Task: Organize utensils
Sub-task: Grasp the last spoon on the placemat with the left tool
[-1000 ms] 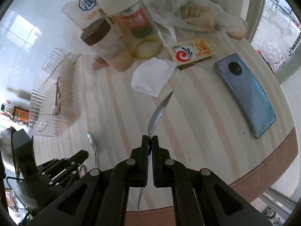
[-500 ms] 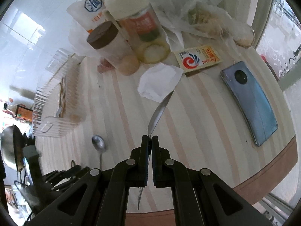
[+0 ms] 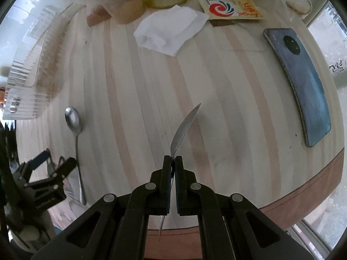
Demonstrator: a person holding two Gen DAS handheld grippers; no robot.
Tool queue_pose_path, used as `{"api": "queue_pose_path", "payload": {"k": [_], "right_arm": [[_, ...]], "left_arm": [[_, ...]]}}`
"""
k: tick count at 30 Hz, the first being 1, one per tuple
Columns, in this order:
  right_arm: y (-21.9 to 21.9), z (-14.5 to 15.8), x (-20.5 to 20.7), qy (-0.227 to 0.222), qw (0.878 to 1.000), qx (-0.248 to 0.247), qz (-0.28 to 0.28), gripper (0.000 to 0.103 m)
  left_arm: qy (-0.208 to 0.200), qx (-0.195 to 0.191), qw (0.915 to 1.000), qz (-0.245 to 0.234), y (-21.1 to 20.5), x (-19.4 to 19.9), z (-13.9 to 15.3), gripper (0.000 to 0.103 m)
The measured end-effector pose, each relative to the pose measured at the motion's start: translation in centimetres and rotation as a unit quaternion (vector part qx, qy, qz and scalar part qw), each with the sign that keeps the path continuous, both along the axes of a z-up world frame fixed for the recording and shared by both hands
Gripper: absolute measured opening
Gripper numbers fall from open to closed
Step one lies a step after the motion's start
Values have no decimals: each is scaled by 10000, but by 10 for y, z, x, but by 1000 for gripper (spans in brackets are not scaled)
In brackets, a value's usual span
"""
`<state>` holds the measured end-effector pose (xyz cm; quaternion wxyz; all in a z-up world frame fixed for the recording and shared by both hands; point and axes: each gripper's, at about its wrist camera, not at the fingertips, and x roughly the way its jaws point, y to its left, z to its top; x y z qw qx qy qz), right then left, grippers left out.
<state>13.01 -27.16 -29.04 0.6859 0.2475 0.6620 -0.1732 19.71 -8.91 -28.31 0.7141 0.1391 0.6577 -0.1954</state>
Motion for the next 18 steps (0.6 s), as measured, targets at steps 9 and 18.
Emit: {"api": "queue_pose_path", "payload": {"k": [9,18], "right_arm": [[0,1,2,-127,9999,-40,-90,3],[-13,5,-12,-138,9996,-78,-245,3]], "left_arm": [[51,-353,9990,-270,-55,11,-1,92],[-374,-161,9964,-745,-81,6,-3,38]]}}
